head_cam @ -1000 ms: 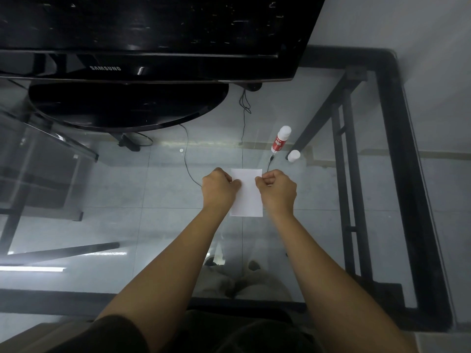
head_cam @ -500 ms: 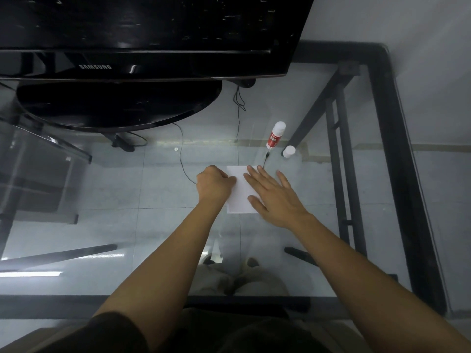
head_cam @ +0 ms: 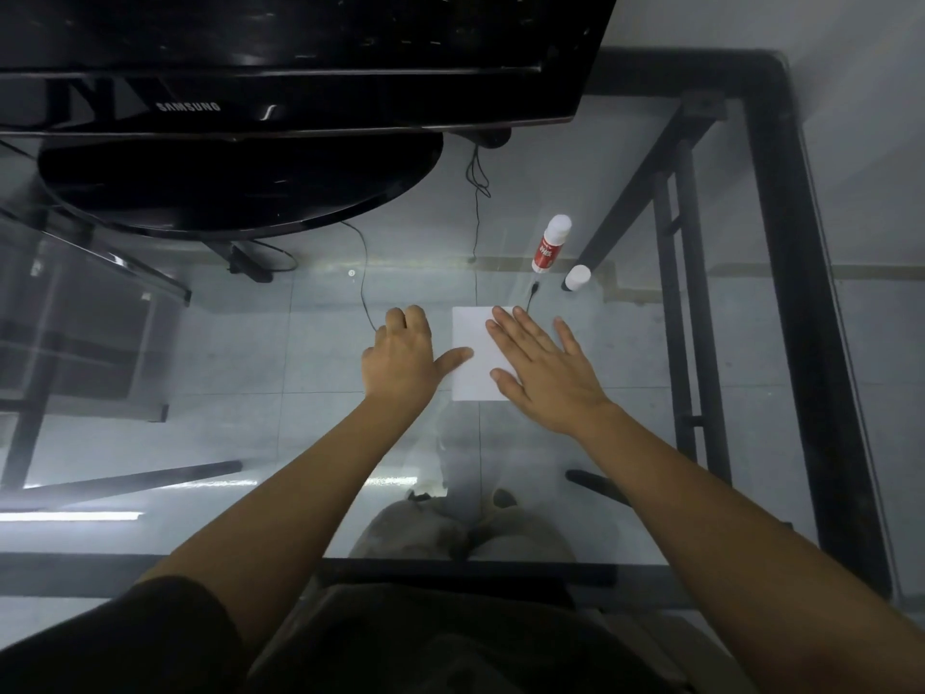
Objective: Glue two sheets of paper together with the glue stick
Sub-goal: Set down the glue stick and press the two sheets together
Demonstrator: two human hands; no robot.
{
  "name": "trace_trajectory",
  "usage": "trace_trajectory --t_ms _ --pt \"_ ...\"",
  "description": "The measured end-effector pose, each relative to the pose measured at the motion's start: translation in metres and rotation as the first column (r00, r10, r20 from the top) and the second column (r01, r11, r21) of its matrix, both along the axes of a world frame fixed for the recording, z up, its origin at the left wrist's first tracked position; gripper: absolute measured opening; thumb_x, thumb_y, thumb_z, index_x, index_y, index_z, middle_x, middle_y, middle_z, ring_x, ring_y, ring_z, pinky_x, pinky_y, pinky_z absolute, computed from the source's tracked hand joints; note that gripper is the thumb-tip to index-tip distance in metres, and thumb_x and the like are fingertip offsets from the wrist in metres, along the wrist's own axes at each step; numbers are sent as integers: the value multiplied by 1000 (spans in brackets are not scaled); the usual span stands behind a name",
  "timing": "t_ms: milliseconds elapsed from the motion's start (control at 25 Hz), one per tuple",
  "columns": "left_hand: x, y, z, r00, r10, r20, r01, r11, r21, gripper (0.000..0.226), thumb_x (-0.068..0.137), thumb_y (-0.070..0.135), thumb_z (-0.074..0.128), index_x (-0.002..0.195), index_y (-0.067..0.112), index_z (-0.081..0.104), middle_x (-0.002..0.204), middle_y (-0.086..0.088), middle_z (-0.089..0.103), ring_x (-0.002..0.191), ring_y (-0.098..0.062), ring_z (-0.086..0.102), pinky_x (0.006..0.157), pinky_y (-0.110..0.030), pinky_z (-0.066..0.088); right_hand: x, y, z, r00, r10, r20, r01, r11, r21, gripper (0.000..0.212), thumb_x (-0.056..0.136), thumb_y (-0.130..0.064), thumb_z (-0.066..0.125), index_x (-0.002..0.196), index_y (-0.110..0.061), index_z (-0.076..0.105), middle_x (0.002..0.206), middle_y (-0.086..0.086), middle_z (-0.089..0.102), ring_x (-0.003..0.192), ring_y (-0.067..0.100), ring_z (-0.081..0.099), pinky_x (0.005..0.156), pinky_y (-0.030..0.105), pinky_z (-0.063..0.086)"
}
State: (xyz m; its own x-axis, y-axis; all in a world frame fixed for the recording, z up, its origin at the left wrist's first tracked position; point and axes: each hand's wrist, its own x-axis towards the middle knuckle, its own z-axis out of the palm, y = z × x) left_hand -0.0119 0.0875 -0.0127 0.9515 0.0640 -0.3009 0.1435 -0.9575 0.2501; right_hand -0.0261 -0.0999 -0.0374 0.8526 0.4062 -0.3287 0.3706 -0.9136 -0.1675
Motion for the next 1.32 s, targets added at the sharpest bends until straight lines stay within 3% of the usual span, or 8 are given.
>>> trace_trajectory --t_ms 200,360,480,640,800,1040,1240,1320 --pt "-32 10 -4 988 -148 -38 149 988 39 63 75 63 57 108 11 45 106 -9 54 89 -22 55 76 -36 50 0 0 3 1000 6 0 -6 1000 1 62 94 -52 9 146 -25 -9 157 -4 -11 142 13 -16 113 43 -11" --pt "-14 16 -3 942 -271 199 301 944 -139 56 83 55 52 117 10 49 120 -10 55 104 -26 53 85 -39 45 0 -1 2 1000 11 8 -11 1000 20 61 95 -50 12 146 -24 -8 157 -5 -10 139 10 -18 112 41 -11" --pt "10 22 -5 824 -564 61 559 825 86 69 89 62 11 147 24 7 157 1 16 144 -24 7 112 -54 11 0 -1 2 1000 14 12 -14 1000 27 61 96 -48 14 147 -23 -7 157 -5 -8 143 12 -12 112 42 -10" --pt "-2 42 -14 616 -784 -82 778 588 219 68 86 65 -4 143 31 -20 154 10 -11 136 -17 -31 104 -61 -19 -1 -1 3 1000 7 18 -8 999 43 60 97 -47 16 147 -22 -5 158 -5 -7 143 11 -10 112 41 -10" --pt "-38 60 -17 431 -902 -17 887 420 195 69 89 65 9 147 30 1 153 10 3 142 -21 -13 101 -67 -14 -1 -1 4 1000 9 12 -9 999 32 60 96 -47 15 147 -22 -7 157 -5 -9 141 10 -16 112 41 -12" --pt "10 30 -9 737 -675 -33 671 724 163 63 87 61 -3 143 32 -10 157 8 8 139 -16 -18 107 -63 -9 -1 -2 3 1000 21 11 -21 1000 18 61 96 -48 15 147 -22 -8 158 -4 -8 143 12 -12 112 41 -12" --pt "-38 53 -16 444 -896 -29 890 437 129 66 90 62 6 145 30 -8 153 9 -1 141 -19 -15 105 -60 -17 0 -1 3 1000 21 17 -21 1000 21 61 96 -48 14 147 -22 -6 158 -5 -7 143 12 -11 111 40 -13" --pt "-28 53 -18 465 -885 17 878 463 124 64 90 61 6 146 31 -2 154 9 9 142 -20 -9 107 -59 -13 0 -1 4 999 17 27 -17 1000 22 60 96 -48 15 147 -22 -5 157 -5 -6 142 11 -12 111 40 -12"
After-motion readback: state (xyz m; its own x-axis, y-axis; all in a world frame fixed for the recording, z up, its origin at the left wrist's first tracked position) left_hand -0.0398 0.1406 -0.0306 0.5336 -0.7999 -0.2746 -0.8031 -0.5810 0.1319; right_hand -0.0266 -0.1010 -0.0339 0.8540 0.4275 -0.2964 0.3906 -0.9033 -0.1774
